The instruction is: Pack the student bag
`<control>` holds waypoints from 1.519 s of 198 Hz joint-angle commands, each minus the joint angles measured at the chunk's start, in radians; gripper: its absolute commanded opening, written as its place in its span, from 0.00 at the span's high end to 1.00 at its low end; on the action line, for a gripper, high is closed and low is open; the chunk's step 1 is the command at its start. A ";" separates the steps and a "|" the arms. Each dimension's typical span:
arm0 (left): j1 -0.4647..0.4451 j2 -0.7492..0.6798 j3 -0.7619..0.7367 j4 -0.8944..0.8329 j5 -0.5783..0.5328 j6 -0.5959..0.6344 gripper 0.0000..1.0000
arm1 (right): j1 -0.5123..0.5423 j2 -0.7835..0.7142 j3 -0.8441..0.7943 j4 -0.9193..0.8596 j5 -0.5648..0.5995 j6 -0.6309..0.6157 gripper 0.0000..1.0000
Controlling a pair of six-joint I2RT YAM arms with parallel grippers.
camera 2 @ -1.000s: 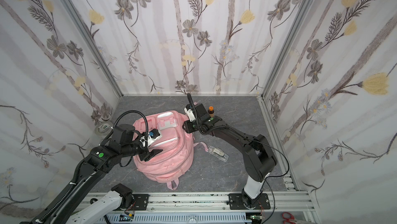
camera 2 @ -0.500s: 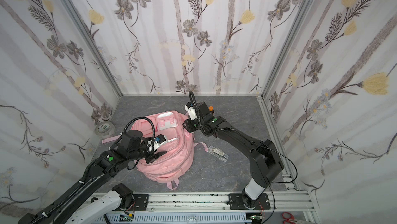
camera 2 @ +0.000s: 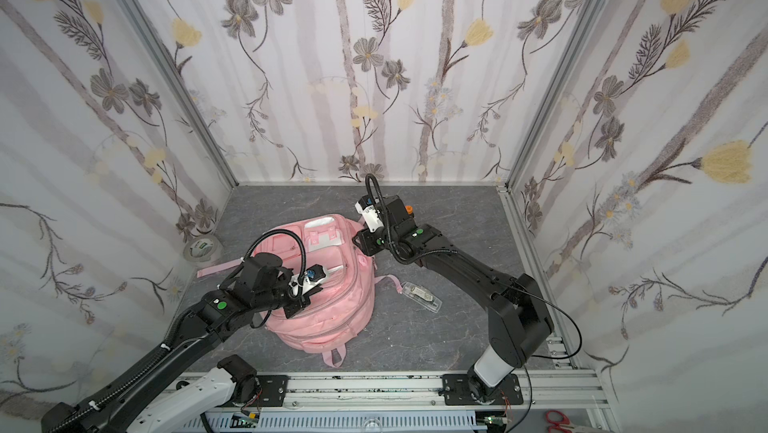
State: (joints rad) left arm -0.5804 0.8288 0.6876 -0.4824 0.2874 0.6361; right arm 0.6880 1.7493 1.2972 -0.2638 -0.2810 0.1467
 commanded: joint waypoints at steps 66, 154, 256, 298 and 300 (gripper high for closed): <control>0.043 -0.199 -0.014 -0.033 0.011 0.079 1.00 | 0.004 -0.049 -0.073 -0.025 -0.425 -0.611 0.48; 0.073 -0.217 -0.004 -0.058 0.043 0.084 1.00 | 0.043 0.210 0.164 -0.267 -0.451 -0.929 0.40; 0.093 -0.211 0.003 -0.084 0.040 0.091 1.00 | 0.060 0.271 0.189 -0.315 -0.494 -0.948 0.64; 0.108 -0.206 -0.006 -0.066 0.038 0.092 1.00 | 0.060 0.253 0.162 -0.317 -0.482 -0.919 0.82; 0.109 -0.206 -0.006 -0.065 0.039 0.092 1.00 | 0.059 0.252 0.162 -0.317 -0.483 -0.917 0.83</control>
State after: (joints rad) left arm -0.4801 0.6212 0.6807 -0.6189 0.3305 0.7151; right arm 0.7467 2.0159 1.4693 -0.5728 -0.7521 -0.7856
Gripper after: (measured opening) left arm 0.060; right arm 0.199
